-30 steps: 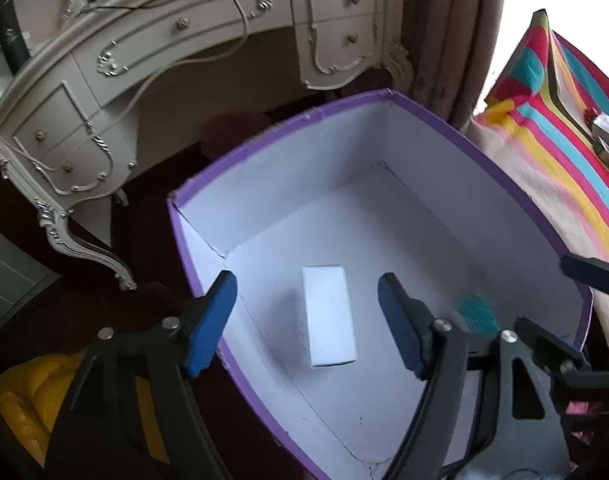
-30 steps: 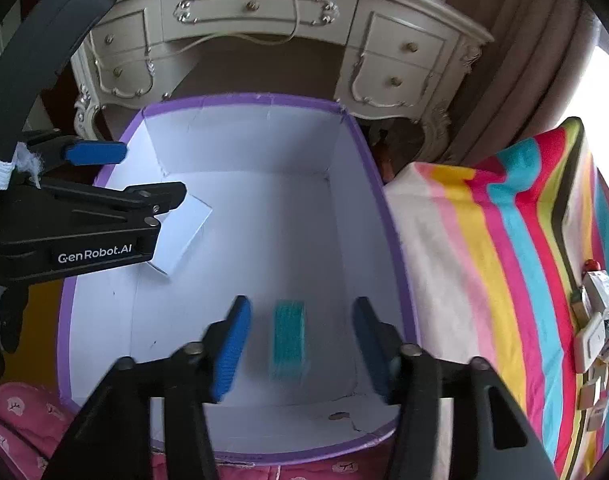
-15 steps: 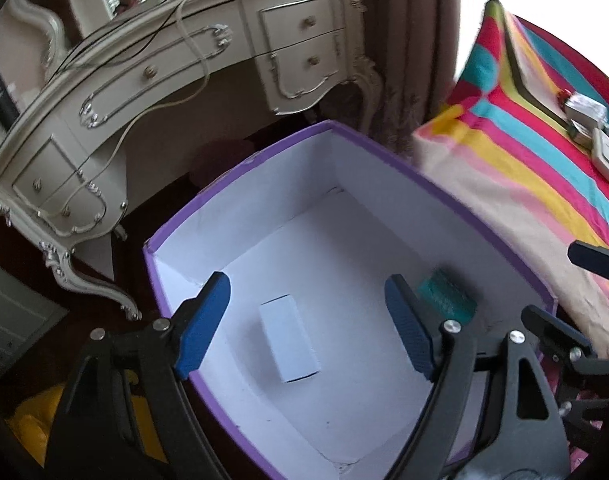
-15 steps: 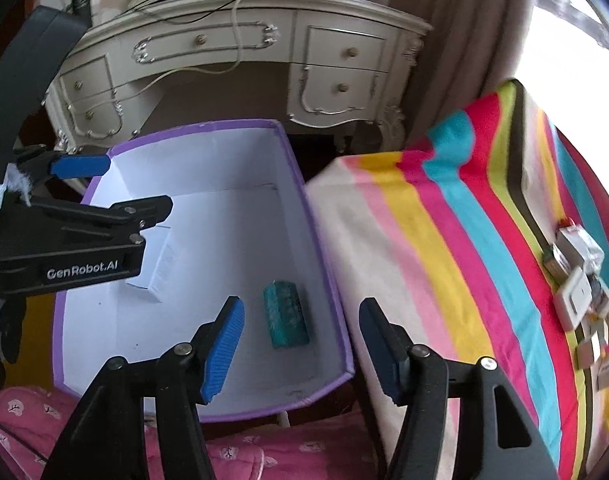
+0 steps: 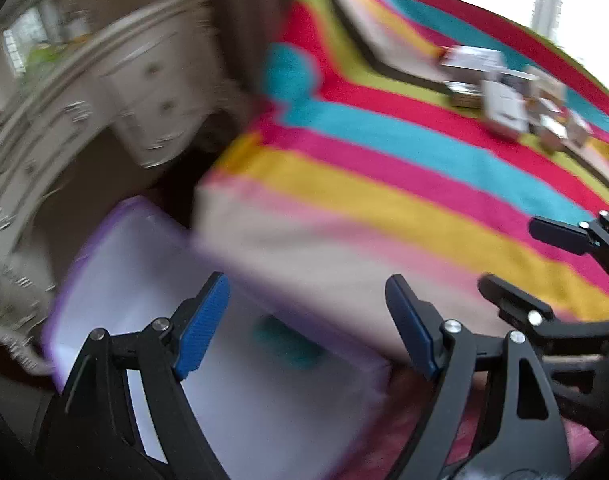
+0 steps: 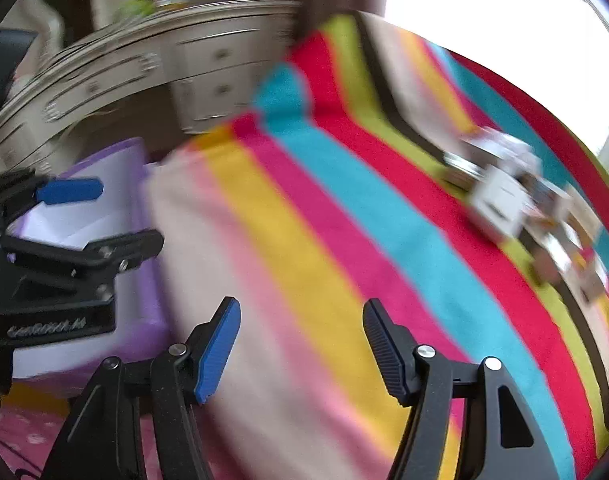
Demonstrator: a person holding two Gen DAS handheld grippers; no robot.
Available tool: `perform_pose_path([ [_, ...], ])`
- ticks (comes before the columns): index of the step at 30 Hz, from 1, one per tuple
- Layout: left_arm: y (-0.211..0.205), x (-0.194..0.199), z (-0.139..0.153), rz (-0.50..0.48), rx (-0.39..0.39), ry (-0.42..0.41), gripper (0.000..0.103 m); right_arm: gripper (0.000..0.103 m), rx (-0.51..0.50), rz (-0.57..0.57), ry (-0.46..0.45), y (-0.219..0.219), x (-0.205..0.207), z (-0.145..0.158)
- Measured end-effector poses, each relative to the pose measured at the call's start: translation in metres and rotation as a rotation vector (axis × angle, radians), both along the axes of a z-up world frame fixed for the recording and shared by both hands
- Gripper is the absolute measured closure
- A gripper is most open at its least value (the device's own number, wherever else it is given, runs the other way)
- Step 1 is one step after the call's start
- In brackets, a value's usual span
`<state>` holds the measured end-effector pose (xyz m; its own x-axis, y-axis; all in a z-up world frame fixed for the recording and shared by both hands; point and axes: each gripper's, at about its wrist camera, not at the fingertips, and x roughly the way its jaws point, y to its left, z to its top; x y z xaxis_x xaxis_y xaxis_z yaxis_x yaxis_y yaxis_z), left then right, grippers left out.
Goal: Organize rigid objects
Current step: 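Move both open tools back over the table, then grasp the silver-wrapped box with the right tool while the left grasps the grey case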
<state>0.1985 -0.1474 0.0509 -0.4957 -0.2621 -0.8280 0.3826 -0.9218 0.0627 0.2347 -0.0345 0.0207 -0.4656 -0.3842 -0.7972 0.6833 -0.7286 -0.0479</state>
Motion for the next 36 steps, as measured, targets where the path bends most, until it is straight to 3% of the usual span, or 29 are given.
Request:
perform_pose_path([
  [5,0.051,-0.071,-0.013,-0.163,0.086,0.021,0.021,0.038,-0.026,-0.261,-0.038,0.092,-0.061,-0.007],
  [8,0.073,-0.113,-0.019,-0.192,0.129,0.059,0.021,0.038,-0.049,-0.411,-0.083,0.151,-0.096,-0.016],
  [11,0.085,-0.160,-0.026,-0.203,0.193,0.055,0.021,0.038,-0.074,-0.484,-0.093,0.188,-0.120,-0.018],
  [16,0.096,-0.197,-0.028,-0.195,0.232,0.062,0.021,0.038,-0.035,-0.373,-0.073,0.185,-0.156,-0.025],
  [17,0.097,-0.199,-0.028,-0.198,0.235,0.066,0.021,0.033,-0.017,-0.336,-0.061,0.186,-0.168,-0.027],
  [25,0.097,-0.223,-0.038,-0.230,0.191,0.059,0.019,0.025,0.013,-0.096,-0.027,0.146,-0.229,-0.029],
  [27,0.098,-0.234,-0.039,-0.228,0.189,0.062,0.018,0.034,0.003,-0.049,-0.036,0.142,-0.233,-0.029],
  [28,0.098,-0.239,-0.039,-0.229,0.191,0.061,0.017,0.048,-0.009,-0.030,-0.029,0.144,-0.231,-0.027],
  [36,0.116,-0.279,-0.039,-0.218,0.188,0.069,0.017,0.048,0.014,-0.237,0.012,0.190,-0.204,-0.019],
])
